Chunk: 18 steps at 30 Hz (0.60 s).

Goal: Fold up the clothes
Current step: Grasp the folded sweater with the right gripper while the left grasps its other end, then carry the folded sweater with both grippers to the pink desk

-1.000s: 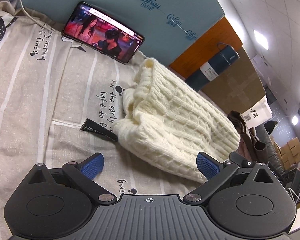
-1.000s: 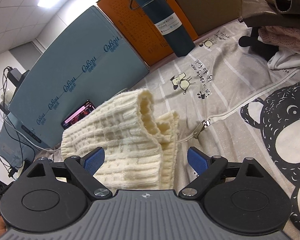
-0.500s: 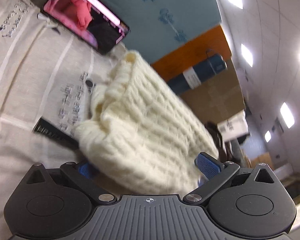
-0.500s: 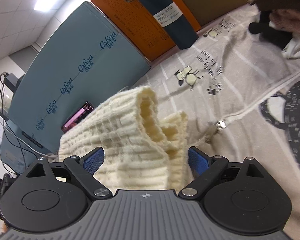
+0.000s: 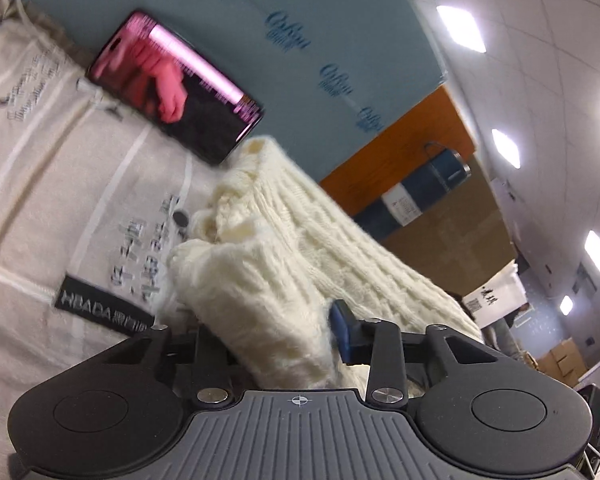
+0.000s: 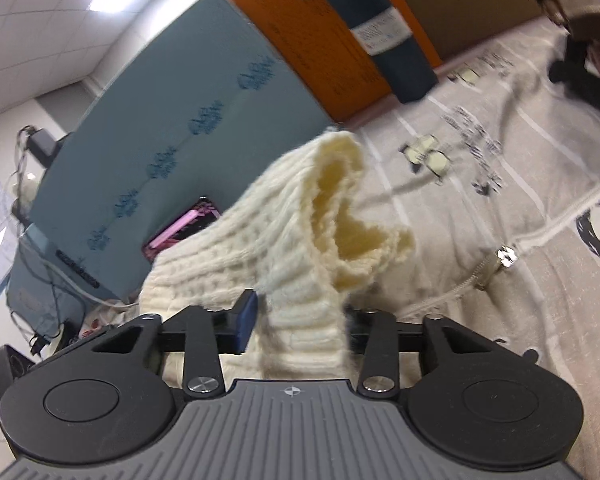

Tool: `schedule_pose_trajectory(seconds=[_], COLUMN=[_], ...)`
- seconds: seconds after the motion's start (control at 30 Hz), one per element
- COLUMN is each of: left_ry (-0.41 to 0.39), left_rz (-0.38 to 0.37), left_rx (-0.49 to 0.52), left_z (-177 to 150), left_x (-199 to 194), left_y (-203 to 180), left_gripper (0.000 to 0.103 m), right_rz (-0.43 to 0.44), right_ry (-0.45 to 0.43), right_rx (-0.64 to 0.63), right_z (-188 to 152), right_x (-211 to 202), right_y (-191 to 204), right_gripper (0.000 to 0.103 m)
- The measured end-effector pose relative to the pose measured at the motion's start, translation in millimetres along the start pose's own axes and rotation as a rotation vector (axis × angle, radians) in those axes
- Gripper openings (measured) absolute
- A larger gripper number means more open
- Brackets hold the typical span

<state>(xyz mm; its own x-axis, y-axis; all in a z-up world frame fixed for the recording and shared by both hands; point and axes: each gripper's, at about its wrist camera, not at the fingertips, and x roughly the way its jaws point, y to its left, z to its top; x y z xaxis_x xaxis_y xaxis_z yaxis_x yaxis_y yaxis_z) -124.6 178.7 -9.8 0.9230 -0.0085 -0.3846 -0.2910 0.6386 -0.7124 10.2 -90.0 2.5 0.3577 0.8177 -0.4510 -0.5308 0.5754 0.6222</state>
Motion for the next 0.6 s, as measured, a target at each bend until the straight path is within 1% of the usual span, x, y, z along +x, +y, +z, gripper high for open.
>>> schedule_pose_trajectory(seconds=[0.03, 0.17, 0.3, 0.43, 0.6], left_ry=[-0.015, -0.076, -0.166, -0.270, -0.406], left_rz=[-0.003, -0.023, -0.013, 0.035, 0.136], left_rx=[0.009, 0.014, 0.036, 0.047, 0.056], left_z=[1.5, 13.2, 25.3, 38.6, 54.2], left_x=[-4.0, -26.4, -61.0, -100.4, -152.0], left_y=[-2.2, -3.3, 1.7, 12.5, 38.0], left_gripper=[0.033, 0.032, 0.033, 0.032, 0.032], right_rz=[0.015, 0.069, 0.143, 0.227, 0.330], right_ry=[-0.006, -0.029, -0.032, -0.002, 0.054], right_rx=[-0.019, -0.084, -0.129, -0.172, -0.232], right_z=[-0.5, -2.3, -2.7, -4.2, -13.2], right_x=[-1.9, -5.5, 1.7, 23.2, 62.4], right_y=[6.0, 31.7, 61.9, 98.9, 153.2], right_gripper=[0.031, 0.030, 0.029, 0.029, 0.029])
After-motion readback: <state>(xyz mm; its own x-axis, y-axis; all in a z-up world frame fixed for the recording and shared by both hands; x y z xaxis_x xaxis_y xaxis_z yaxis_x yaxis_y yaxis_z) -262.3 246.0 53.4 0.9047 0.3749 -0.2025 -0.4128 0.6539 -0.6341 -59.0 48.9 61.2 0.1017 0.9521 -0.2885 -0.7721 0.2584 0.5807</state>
